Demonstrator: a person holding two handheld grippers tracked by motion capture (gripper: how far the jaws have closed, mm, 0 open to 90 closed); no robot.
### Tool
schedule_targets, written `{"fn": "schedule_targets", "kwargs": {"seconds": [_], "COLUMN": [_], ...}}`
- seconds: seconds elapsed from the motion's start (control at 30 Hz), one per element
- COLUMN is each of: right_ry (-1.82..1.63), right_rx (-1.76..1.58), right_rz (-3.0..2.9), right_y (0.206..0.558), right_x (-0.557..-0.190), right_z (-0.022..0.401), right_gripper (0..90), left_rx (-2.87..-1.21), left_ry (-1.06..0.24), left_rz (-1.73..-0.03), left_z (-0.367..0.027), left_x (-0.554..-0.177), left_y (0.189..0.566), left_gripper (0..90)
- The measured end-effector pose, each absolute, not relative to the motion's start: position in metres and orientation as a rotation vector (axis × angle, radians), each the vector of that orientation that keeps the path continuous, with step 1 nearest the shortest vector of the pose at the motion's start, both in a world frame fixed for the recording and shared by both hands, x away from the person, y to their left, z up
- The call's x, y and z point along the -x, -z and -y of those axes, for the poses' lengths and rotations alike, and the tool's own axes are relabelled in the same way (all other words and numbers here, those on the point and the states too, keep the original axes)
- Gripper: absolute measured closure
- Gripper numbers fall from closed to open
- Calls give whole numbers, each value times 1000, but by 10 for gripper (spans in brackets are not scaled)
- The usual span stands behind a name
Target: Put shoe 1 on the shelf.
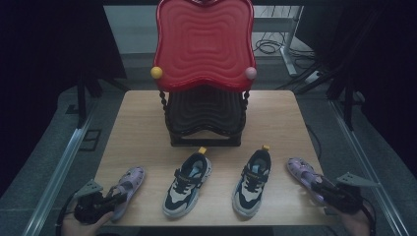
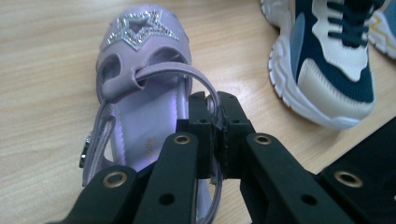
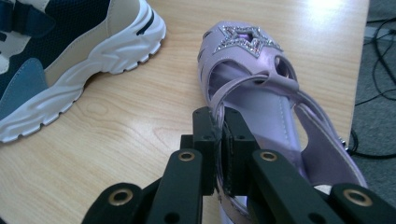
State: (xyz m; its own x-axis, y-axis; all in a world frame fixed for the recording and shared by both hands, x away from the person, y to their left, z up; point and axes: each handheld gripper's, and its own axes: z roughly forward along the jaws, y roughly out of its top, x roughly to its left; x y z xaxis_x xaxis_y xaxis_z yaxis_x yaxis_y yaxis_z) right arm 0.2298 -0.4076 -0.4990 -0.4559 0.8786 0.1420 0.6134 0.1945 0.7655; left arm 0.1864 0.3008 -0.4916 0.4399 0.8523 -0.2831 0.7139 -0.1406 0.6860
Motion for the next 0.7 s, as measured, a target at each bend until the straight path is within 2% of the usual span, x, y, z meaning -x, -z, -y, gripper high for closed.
{"fn": "schedule_targets", "kwargs": {"seconds": [0.7], "right_ry": [-1314], "right_rx": [-1403], "right_rz": [-1963], "right_y": [486], "right_x": [-225], "right_z": [412], "right_gripper": [860], "left_rx": [-1733], "left_ry": [-288], "left_rz": [-1271], "left_z": [-319], "left_x": [-197], "left_y": [466], "left_gripper": [865]}}
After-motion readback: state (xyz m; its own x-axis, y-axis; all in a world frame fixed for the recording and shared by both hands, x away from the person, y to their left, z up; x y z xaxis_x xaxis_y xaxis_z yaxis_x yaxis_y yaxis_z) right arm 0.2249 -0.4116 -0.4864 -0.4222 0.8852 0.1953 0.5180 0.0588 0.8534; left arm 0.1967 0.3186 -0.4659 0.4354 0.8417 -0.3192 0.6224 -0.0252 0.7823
